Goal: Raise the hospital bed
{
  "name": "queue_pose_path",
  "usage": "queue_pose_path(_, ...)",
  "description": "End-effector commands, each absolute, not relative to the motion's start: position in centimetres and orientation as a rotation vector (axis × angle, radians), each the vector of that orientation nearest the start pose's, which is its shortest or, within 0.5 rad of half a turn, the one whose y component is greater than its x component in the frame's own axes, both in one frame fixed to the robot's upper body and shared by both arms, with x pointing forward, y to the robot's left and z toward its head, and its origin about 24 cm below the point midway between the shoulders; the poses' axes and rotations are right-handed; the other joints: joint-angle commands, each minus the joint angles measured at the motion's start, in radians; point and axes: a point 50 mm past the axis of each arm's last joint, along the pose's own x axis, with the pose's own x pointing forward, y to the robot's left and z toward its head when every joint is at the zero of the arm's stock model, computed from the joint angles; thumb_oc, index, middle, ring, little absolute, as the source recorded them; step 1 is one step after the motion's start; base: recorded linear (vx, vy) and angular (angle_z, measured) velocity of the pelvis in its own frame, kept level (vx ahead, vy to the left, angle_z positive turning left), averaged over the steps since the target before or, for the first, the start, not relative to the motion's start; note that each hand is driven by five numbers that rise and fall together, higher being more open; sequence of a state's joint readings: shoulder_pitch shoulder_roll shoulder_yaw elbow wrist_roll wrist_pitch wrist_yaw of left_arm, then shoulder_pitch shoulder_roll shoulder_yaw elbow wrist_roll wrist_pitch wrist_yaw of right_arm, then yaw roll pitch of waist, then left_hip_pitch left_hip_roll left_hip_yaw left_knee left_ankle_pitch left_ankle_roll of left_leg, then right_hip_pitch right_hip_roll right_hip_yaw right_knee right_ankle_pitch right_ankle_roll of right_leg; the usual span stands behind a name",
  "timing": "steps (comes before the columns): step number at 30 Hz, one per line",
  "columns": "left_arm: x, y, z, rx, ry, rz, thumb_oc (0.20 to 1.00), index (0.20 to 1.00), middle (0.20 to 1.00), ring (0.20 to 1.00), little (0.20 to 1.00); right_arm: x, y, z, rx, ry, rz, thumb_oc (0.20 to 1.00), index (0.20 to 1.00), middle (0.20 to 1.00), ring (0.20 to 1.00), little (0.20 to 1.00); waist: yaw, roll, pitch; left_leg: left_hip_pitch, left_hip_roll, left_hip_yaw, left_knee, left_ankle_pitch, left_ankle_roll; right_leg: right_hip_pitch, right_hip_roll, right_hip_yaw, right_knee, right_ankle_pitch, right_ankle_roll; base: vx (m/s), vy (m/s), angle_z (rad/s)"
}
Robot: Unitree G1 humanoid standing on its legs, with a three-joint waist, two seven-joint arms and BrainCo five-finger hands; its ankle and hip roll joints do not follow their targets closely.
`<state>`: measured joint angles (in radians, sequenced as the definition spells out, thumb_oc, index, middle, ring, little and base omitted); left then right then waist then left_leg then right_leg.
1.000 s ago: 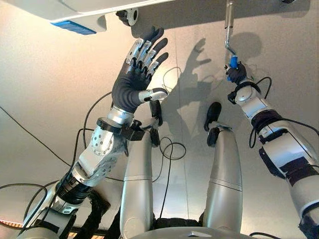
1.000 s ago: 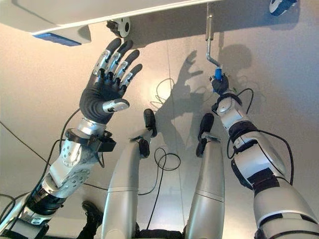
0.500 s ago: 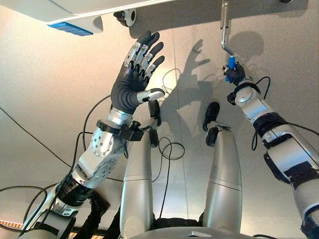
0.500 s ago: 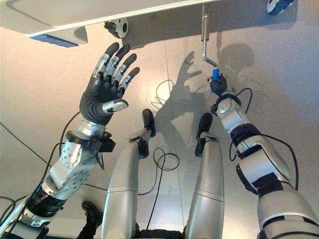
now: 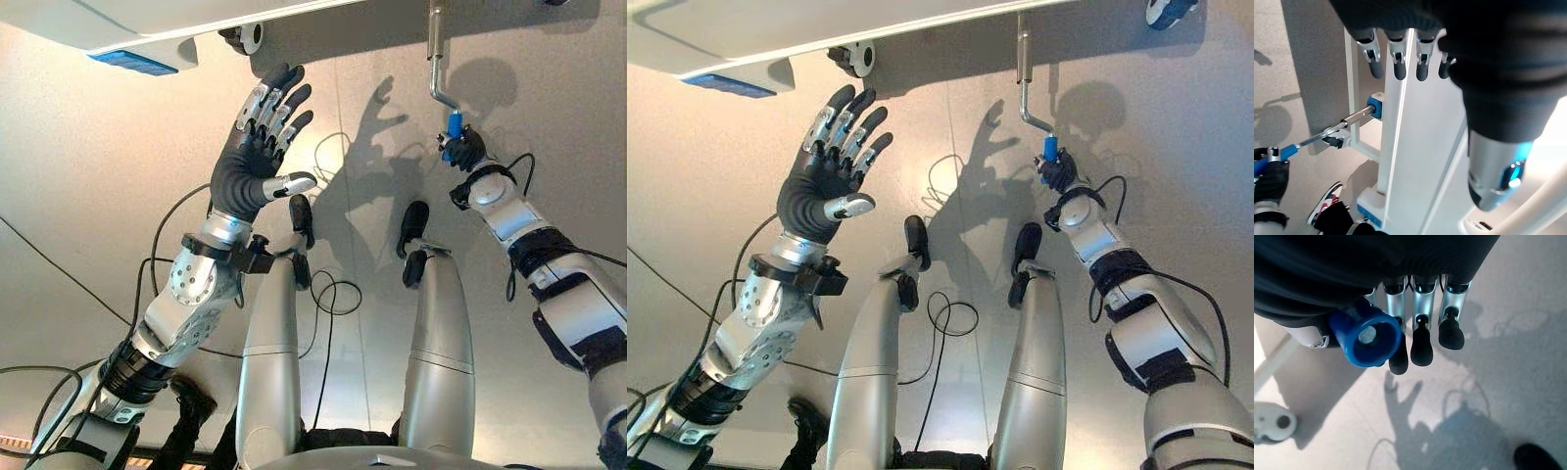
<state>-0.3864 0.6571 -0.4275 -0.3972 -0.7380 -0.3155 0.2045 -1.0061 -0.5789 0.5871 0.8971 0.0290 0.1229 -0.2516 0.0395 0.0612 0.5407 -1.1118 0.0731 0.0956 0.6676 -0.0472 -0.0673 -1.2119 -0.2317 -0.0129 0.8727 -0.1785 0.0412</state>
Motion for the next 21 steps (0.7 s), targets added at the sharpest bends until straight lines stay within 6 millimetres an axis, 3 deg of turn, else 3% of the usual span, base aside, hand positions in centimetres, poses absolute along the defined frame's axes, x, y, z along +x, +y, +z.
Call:
queue_pose_path(1,23.2,12.6,22.5,-0.301,-0.756,-0.498,1.0,1.0,1.0,1.0,1.0,36.8,-3.1,11.8,-0.84,-0.263,0.426,0.2,0.2,0.2,0.2,0.2,-0.014,0.026,-0.021,-0.043,-0.044,-0.031,-0.046,0.024,0.027,-0.019,-0.035,0.024,-0.101,0.132,0.089,0.0,0.0,0.0)
queue_pose_path(11,23.0,12.3,23.0,-0.334,-0.777,-0.503,1.0,1.0,1.0,1.0,1.0,38.2,-4.1,10.1,-0.946,-0.121,0.354,0.2,0.2,0.2,0.2,0.2,0.005,0.041,-0.021,-0.046,-0.059,-0.031,-0.047,0.012,0.033,-0.01,-0.043,0.023,-0.117,0.141,0.097,0.0,0.044,0.02)
queue_pose_path(21,22.9,11.9,23.3,-0.365,-0.786,-0.525,1.0,1.0,1.0,1.0,1.0,39.2,-3.5,11.5,-1.086,-0.137,0.356,0.2,0.2,0.2,0.2,0.2,0.04,0.072,-0.021,-0.07,-0.082,-0.036,-0.027,0.005,0.028,-0.012,-0.065,0.024,-0.116,0.145,0.104,0.0,0.048,0.04)
